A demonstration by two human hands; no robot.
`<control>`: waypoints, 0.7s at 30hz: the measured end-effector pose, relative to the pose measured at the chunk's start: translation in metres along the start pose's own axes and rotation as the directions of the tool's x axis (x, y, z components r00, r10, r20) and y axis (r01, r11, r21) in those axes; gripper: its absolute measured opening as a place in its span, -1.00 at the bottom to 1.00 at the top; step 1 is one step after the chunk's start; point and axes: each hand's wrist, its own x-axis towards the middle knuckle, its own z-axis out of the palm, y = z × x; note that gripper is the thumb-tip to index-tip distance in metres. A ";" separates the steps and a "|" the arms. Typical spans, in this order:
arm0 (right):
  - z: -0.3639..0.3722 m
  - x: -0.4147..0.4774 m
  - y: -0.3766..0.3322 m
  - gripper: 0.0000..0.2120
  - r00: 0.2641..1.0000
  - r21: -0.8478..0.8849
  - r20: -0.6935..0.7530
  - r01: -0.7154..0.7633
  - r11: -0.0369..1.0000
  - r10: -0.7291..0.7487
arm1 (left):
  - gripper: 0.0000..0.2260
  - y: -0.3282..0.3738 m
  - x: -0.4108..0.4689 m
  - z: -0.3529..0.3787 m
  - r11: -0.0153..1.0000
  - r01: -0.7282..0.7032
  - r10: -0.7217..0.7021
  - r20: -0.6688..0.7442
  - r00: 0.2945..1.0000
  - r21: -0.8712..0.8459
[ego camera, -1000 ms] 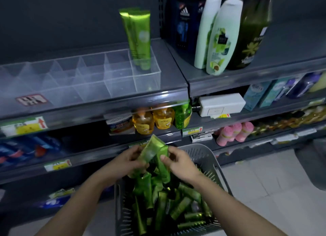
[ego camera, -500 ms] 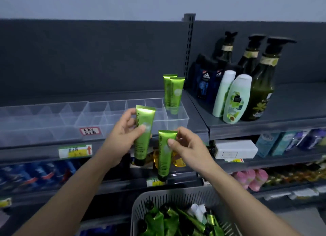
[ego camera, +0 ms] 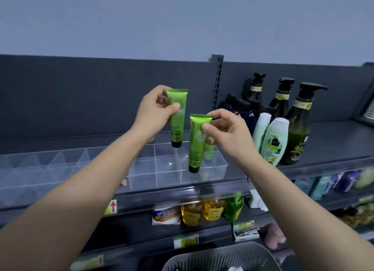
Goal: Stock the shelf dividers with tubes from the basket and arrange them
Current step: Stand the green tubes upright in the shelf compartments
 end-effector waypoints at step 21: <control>0.006 0.031 0.019 -0.87 0.980 -0.123 -0.198 0.009 0.992 -0.033 | -0.82 -0.086 0.038 0.028 0.967 0.109 -0.135 0.102 0.986 0.229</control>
